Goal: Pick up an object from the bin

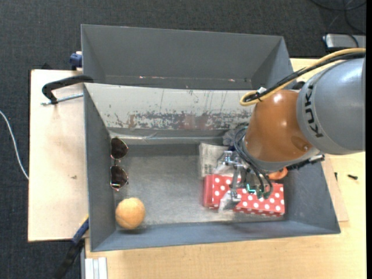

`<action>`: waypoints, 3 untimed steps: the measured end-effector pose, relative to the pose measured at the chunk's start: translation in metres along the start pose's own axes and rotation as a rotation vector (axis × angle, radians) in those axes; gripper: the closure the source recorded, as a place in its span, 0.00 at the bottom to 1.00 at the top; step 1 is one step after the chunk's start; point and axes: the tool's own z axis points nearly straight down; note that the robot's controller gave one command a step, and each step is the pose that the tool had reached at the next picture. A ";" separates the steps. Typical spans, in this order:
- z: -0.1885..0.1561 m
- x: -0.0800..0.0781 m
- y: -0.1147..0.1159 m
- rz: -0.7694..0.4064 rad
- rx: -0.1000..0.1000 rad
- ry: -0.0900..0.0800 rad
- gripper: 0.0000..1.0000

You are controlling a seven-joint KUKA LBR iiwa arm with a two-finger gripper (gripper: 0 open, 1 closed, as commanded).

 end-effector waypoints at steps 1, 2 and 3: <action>0.000 -0.001 0.000 0.000 0.001 -0.008 0.00; 0.000 -0.006 -0.001 -0.116 0.008 -0.006 0.00; -0.001 -0.022 -0.006 -0.350 0.018 0.014 0.00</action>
Offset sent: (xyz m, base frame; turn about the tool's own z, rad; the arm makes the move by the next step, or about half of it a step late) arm 0.0147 0.0048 -0.0118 -0.4100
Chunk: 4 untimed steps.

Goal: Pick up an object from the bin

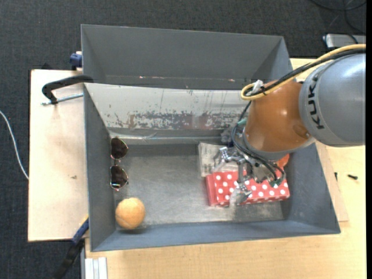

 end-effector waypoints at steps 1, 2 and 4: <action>0.001 -0.036 -0.009 0.016 -0.010 0.018 1.00; 0.003 -0.036 -0.009 0.015 -0.009 0.011 0.00; 0.005 -0.039 -0.008 0.017 -0.009 -0.002 1.00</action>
Offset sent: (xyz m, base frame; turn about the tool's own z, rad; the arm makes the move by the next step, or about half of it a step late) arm 0.0000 0.0000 0.0000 0.0000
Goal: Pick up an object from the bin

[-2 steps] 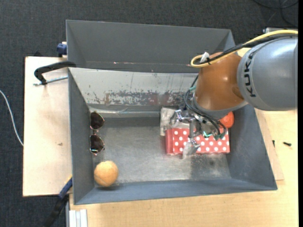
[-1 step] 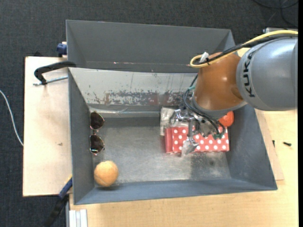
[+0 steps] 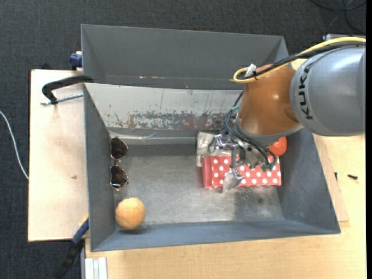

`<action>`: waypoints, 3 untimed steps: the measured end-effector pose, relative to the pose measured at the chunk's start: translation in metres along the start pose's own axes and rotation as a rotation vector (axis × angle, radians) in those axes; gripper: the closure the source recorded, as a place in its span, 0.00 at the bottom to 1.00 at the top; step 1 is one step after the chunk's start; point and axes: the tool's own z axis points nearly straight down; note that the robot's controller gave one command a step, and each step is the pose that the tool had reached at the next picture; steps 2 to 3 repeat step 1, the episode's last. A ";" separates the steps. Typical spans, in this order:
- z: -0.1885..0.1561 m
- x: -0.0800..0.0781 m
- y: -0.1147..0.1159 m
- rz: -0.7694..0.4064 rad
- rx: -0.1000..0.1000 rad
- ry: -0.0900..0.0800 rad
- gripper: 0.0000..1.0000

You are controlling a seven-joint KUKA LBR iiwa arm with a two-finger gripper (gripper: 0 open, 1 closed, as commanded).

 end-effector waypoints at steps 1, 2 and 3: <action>-0.149 -0.011 -0.013 -0.005 -0.001 -0.020 1.00; -0.149 -0.011 -0.013 -0.005 -0.001 -0.020 1.00; -0.149 -0.011 -0.013 -0.005 -0.001 -0.020 1.00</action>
Offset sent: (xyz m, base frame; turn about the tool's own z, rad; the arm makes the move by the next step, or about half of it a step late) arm 0.0000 0.0000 0.0000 0.0000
